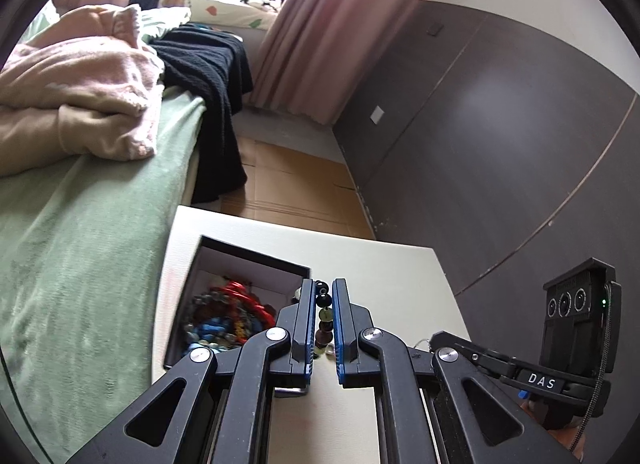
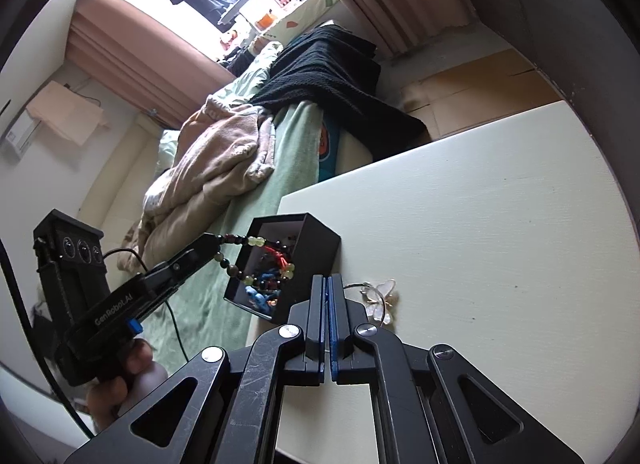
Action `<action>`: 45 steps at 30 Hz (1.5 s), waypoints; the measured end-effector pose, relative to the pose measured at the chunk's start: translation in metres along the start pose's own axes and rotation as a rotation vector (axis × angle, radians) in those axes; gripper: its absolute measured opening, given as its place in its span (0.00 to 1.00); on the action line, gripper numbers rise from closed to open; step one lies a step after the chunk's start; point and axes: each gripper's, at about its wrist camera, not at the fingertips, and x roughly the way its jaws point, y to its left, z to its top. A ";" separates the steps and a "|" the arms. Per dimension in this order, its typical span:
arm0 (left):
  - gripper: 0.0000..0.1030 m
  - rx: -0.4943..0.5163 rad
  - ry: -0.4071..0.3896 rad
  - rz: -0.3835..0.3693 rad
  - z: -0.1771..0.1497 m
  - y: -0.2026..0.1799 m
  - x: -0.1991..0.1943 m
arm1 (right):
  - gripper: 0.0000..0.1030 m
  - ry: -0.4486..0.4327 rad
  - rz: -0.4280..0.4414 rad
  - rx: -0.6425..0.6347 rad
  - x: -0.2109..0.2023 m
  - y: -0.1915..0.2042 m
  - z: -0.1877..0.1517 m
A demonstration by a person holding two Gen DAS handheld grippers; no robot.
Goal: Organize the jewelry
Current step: 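Lower the bracelet and hoop into the black box and open both tools, then grasp the white butterfly pendant on the table with the left tool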
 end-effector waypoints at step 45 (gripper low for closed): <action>0.49 -0.118 -0.008 0.084 0.005 0.035 -0.014 | 0.60 -0.063 0.025 0.036 0.024 0.027 0.010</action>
